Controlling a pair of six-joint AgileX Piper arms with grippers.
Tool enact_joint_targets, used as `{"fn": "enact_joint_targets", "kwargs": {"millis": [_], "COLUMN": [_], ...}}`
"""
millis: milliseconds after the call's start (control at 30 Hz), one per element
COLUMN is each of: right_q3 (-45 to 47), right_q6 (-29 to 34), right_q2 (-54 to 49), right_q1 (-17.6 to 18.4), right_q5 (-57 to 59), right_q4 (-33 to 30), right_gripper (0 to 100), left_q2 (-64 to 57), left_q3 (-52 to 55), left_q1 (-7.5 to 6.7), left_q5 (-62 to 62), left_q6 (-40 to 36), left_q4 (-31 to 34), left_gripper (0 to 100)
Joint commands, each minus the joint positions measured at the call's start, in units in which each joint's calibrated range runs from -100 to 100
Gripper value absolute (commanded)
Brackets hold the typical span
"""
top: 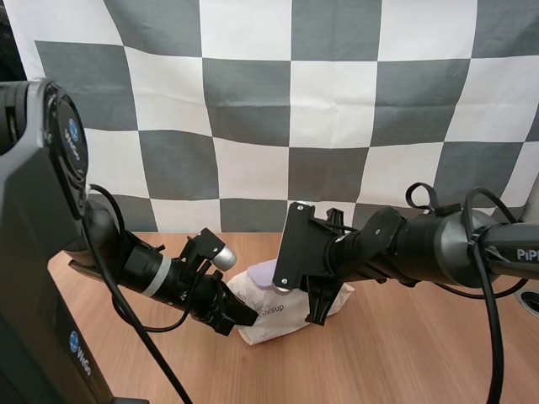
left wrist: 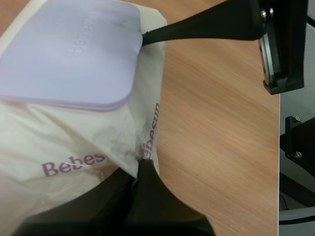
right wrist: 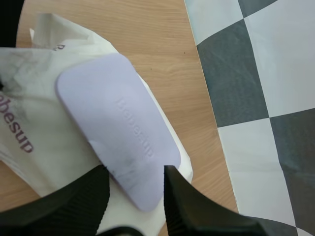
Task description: Open the wet wipes lid
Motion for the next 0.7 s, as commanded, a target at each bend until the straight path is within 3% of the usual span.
{"fn": "enact_joint_targets", "kwargs": {"millis": [0,500,667], "right_q3": [-0.08,-0.08,-0.08], "right_q6": [0.00,0.00,0.00], "right_q2": [0.02,0.02,0.02], "right_q1": [0.00,0.00,0.00], "right_q5": [2.48,6.95,6.95], "right_q4": [0.24,4.02,4.21], "right_gripper": [61,61,53], "left_q2": [-0.04,-0.04,-0.04], "left_q3": [0.07,0.07,0.07], "left_q1": [-0.04,-0.04,-0.04], "left_q5": [-0.04,0.58,1.14], "left_q6": [-0.05,-0.05,-0.05], "left_q4": [0.05,0.04,0.04], "left_gripper": [0,0,0]}}
